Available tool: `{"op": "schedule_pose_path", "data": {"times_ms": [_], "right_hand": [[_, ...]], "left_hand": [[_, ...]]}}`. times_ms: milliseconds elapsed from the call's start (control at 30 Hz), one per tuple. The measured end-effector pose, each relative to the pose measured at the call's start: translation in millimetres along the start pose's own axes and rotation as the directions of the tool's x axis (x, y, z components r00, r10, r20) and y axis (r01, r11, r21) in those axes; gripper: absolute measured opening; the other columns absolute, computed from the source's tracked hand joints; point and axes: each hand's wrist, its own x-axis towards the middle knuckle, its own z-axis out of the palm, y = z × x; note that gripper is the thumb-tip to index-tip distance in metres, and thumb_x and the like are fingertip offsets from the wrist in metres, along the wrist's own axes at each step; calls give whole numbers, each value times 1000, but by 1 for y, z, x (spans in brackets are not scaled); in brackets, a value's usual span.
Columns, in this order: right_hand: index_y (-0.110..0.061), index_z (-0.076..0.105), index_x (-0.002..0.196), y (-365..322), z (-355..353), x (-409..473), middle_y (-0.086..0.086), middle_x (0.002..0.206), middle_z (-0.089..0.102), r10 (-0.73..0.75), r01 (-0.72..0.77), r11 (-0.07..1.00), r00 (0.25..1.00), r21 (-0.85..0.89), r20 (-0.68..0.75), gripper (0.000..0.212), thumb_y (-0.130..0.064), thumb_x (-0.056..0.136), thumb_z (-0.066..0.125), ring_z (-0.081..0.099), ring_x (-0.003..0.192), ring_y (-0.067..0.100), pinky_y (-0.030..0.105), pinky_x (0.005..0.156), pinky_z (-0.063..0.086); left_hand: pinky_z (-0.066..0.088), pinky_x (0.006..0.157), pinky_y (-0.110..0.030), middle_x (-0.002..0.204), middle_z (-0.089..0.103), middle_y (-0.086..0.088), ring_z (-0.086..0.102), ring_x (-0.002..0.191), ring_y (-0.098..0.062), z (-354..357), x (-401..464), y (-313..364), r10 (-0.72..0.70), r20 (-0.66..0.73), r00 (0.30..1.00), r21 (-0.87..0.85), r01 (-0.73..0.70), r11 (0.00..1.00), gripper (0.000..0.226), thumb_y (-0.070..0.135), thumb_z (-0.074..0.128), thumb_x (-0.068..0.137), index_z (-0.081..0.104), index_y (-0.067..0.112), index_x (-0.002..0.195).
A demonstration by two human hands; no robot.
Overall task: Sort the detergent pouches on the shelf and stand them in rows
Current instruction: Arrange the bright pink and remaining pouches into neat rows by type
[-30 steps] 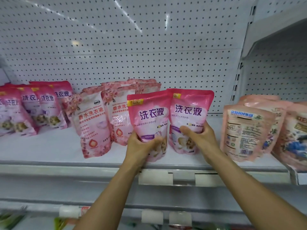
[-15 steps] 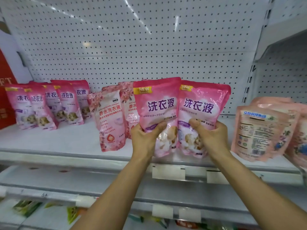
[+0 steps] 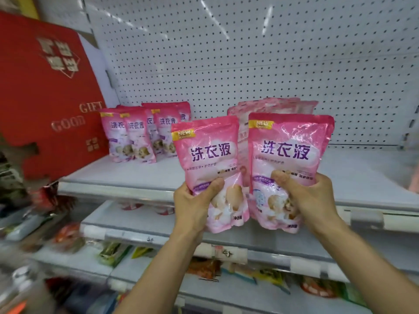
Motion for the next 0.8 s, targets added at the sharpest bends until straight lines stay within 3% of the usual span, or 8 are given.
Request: {"op": "schedule_pose_path", "data": {"times_ms": [200,300,400,533,800], "right_hand": [[-16,71,94,21,101,-36,-2,85,78,56,-58,997,998,60,38,29,-26,67,79,75,78,19,36,70,59],[-13,70,101,29,147,-44,0,90,78,63,-66,994,997,82,36,37,-27,67,79,75,82,20,38,75,58],[-17,71,94,32,180,-37,0,88,78,52,-57,995,997,86,63,22,-18,74,78,75,81,20,38,74,59],[-17,72,84,41,221,-9,2,80,78,84,-89,993,994,73,69,13,-15,74,80,75,75,23,41,73,59],[-19,72,89,82,286,94,-4,80,77,21,-22,1000,998,8,52,18,-21,74,82,75,75,15,30,64,61]], "left_hand": [[61,75,-42,95,77,-17,75,87,-34,-122,0,34,12,-27,1000,-6,-12,1000,39,15,79,67,72,2,102],[60,64,-34,88,78,-13,75,76,-26,-173,5,48,27,-67,997,-8,-28,1000,32,13,78,66,72,4,96],[59,63,-34,85,78,-11,75,73,-24,-205,19,58,39,-106,994,-7,-40,999,32,13,78,67,71,5,97],[58,79,-47,97,77,-15,74,88,-35,-239,54,61,49,-161,986,-19,-52,998,41,16,81,66,69,9,105],[61,65,-34,94,78,-8,76,81,-26,-267,143,58,76,-174,982,12,-75,997,47,19,79,67,66,11,112]]}}
